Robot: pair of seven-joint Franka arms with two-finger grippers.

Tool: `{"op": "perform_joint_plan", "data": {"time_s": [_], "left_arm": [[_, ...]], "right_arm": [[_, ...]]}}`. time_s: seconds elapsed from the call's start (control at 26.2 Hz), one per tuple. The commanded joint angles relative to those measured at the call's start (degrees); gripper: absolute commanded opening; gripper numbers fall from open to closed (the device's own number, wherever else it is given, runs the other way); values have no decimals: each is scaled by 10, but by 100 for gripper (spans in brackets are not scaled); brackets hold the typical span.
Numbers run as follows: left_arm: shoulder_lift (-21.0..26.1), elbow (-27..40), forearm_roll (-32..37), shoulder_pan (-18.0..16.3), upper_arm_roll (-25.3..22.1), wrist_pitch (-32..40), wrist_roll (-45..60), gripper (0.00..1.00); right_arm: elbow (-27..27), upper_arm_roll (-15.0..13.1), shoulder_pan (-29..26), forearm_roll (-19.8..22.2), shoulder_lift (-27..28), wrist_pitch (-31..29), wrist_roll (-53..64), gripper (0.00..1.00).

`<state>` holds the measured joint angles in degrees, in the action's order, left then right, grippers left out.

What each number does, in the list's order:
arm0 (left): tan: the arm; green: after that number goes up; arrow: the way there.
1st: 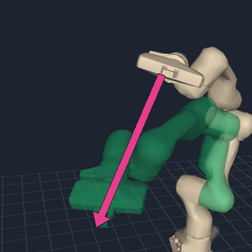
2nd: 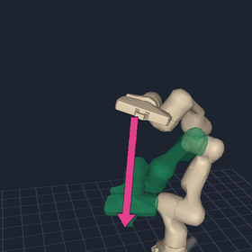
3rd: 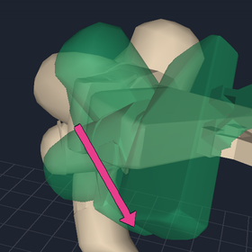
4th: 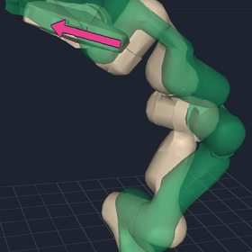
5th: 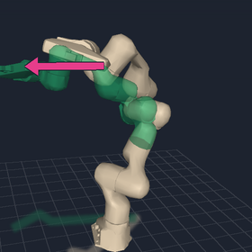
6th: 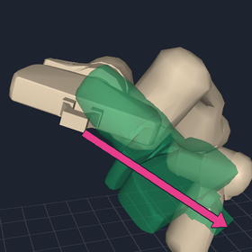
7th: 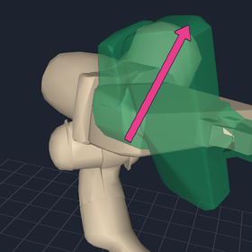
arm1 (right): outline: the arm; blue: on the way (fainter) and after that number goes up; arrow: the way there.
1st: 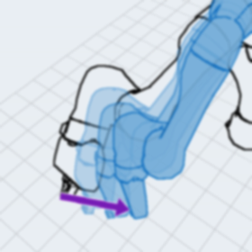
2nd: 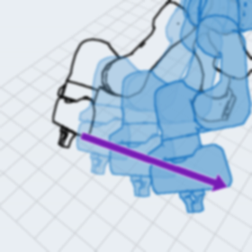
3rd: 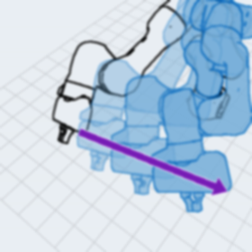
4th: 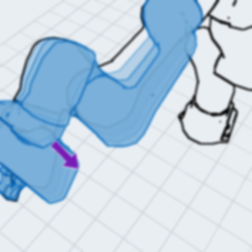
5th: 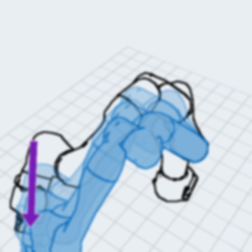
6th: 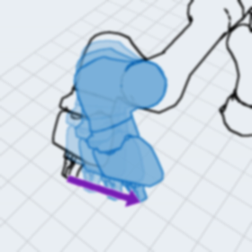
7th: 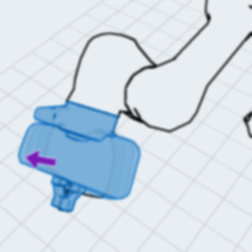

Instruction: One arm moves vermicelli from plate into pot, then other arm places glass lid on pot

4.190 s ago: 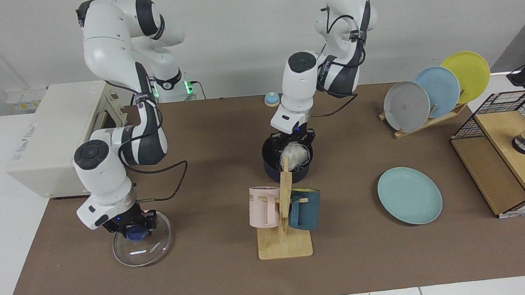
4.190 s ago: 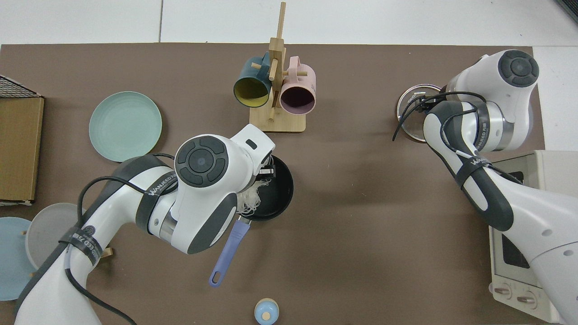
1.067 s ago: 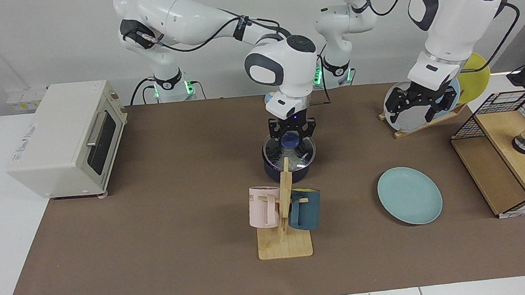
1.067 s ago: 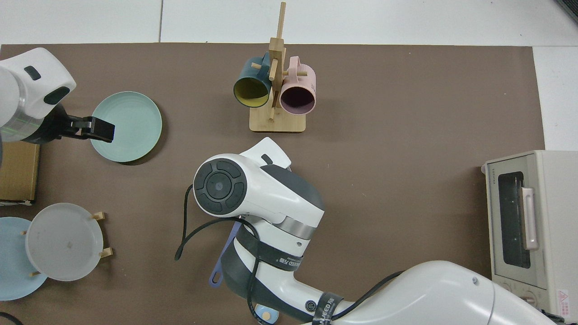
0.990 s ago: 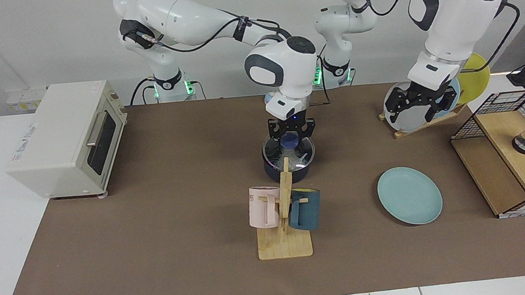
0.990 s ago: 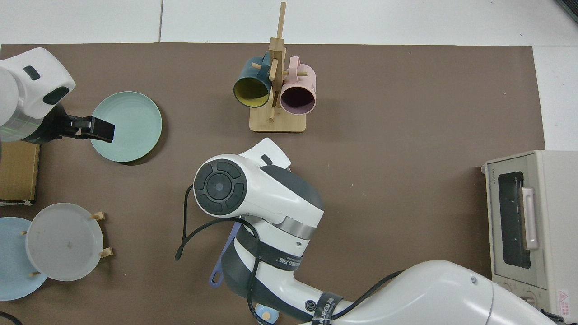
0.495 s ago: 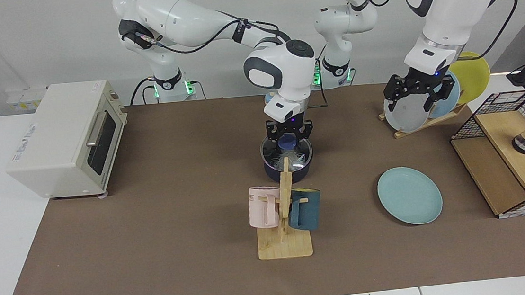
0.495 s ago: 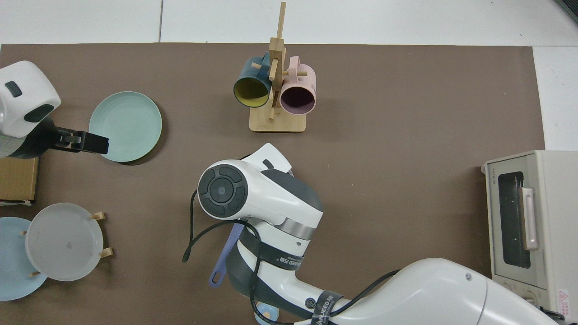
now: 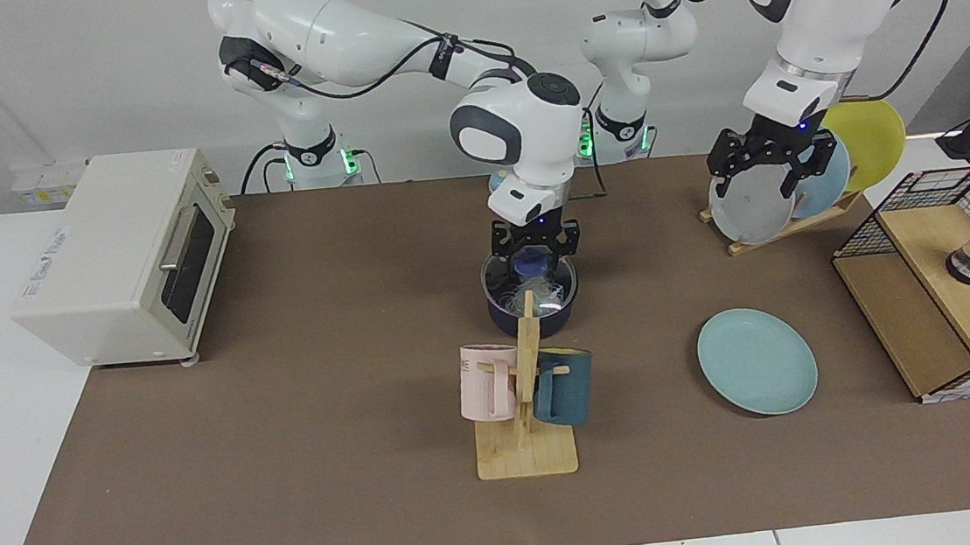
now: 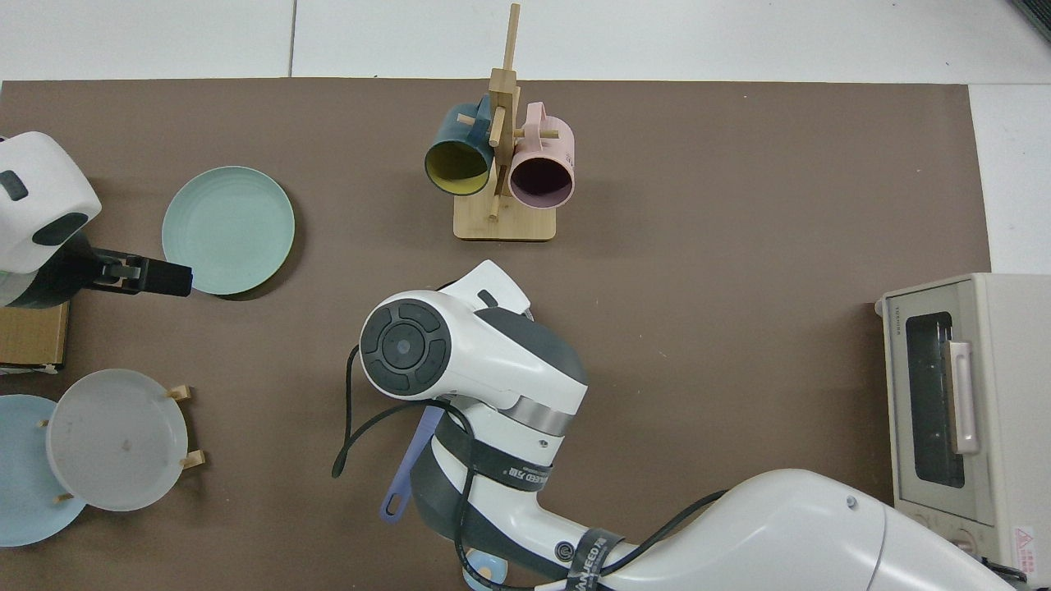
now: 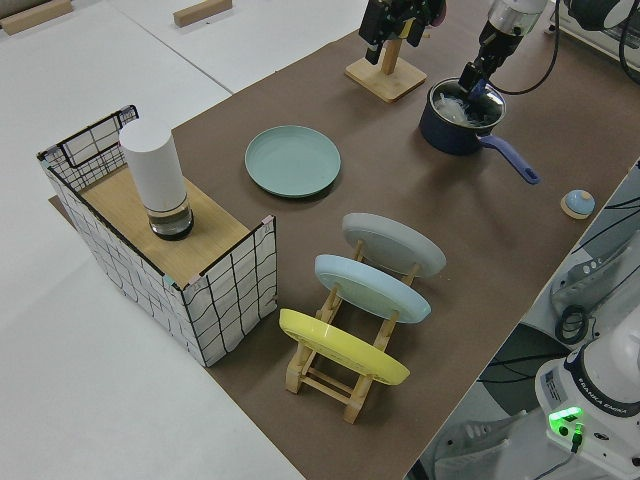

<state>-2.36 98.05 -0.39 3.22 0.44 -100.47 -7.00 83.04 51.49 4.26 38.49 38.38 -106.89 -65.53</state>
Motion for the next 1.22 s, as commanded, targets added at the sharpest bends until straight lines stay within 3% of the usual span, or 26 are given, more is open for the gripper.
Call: {"op": "perform_joint_plan", "data": {"time_s": [0.0,0.3,0.46,0.53,0.8,0.88,0.99,1.18], "left_arm": [[-14,18,-1,-22,11,-18,-4,100],[-11,9,-1,-12,11,-8,-3,100],[-11,8,-1,-16,11,-7,-3,100],[-11,9,-1,-18,10,-6,-3,100],[-11,8,1,-17,10,-6,-6,100],[-11,8,1,-15,10,-6,-6,100],[-11,8,0,-15,10,-3,-5,100],[-12,8,0,-15,10,17,-6,100]], "right_arm": [[7,14,-19,11,-10,-8,-23,99],[-59,23,-27,5,-28,71,-7,99],[-64,16,-52,-40,-76,92,54,99],[-64,-19,-52,-69,-113,110,95,99],[-35,-219,-28,-226,-256,127,289,99],[-16,-257,-37,-270,-291,128,335,99],[-6,-314,-36,-286,-320,150,382,99],[-2,-366,-36,-303,-340,192,453,99]]}}
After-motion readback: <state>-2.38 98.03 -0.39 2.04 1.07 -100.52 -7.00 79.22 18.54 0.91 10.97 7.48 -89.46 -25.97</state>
